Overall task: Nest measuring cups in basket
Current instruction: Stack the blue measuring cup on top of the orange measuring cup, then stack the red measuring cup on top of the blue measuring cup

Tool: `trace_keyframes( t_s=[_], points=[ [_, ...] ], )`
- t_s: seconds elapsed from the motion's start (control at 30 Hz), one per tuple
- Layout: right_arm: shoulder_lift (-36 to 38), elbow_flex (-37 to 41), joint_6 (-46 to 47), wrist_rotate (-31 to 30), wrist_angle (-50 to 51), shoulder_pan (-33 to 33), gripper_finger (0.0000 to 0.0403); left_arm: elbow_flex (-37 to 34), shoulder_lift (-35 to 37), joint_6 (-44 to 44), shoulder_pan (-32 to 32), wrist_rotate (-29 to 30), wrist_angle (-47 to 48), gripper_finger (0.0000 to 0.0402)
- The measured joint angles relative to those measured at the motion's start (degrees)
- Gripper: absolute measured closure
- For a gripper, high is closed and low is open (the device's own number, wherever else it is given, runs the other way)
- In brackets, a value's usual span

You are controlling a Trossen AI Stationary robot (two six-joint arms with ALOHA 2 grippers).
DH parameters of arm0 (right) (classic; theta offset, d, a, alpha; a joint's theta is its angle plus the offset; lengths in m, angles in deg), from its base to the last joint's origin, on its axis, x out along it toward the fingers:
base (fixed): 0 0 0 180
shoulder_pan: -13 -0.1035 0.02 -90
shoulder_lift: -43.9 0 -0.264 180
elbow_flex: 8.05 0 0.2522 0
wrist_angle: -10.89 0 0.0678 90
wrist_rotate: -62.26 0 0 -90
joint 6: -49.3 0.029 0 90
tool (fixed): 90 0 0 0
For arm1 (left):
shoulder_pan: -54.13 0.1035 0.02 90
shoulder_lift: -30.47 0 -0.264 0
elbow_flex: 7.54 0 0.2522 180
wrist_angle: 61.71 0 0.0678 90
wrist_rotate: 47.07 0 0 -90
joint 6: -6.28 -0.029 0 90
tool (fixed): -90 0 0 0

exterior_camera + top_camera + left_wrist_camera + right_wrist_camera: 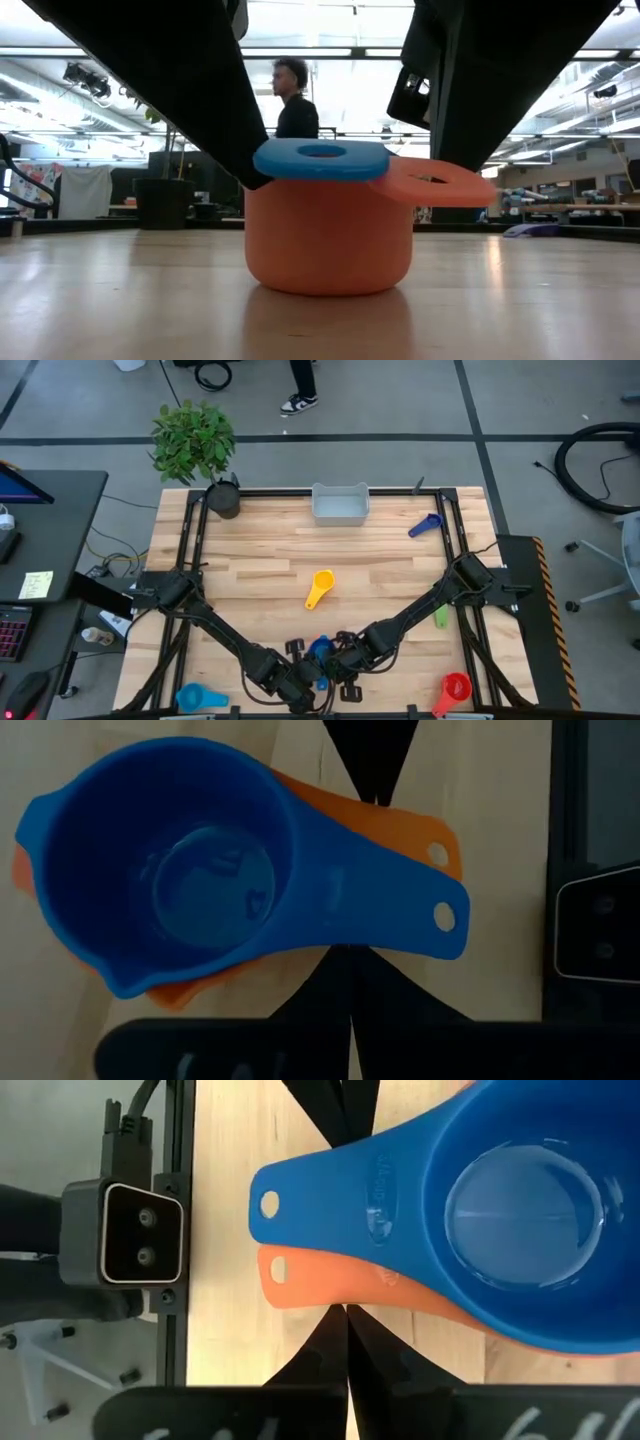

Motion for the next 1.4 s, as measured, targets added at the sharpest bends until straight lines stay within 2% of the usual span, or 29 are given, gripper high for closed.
trace_keyframes(
  t_s=[0.53,0.63,0.83,1.0,1.23,1.4],
  points=[
    [1.4,-3.3,-1.0,-0.1,2.6,-0.4,0.0402,0.3,5.9,1.0,-3.5,3.2,7.2,0.0402],
    [1.4,-5.6,-1.1,0.1,6.6,-0.6,0.0402,0.3,7.2,1.3,-4.0,3.2,10.7,0.0402],
    [1.5,-11.1,-3.3,-1.4,14.4,-0.9,0.0402,0.2,11.4,7.1,-6.2,4.2,22.3,0.0402],
    [1.4,-13.0,-2.4,-2.9,19.2,0.4,0.0402,0.2,15.1,13.5,-8.8,5.0,26.7,0.0402],
    [3.3,-23.7,-9.6,-3.3,24.7,0.6,0.0402,0.2,21.6,15.5,-13.3,6.1,30.1,0.0401],
    [4.8,-35.5,-11.5,-8.5,34.4,-0.5,0.0402,0.2,25.8,15.9,-15.8,1.1,34.1,0.0393]
  ],
)
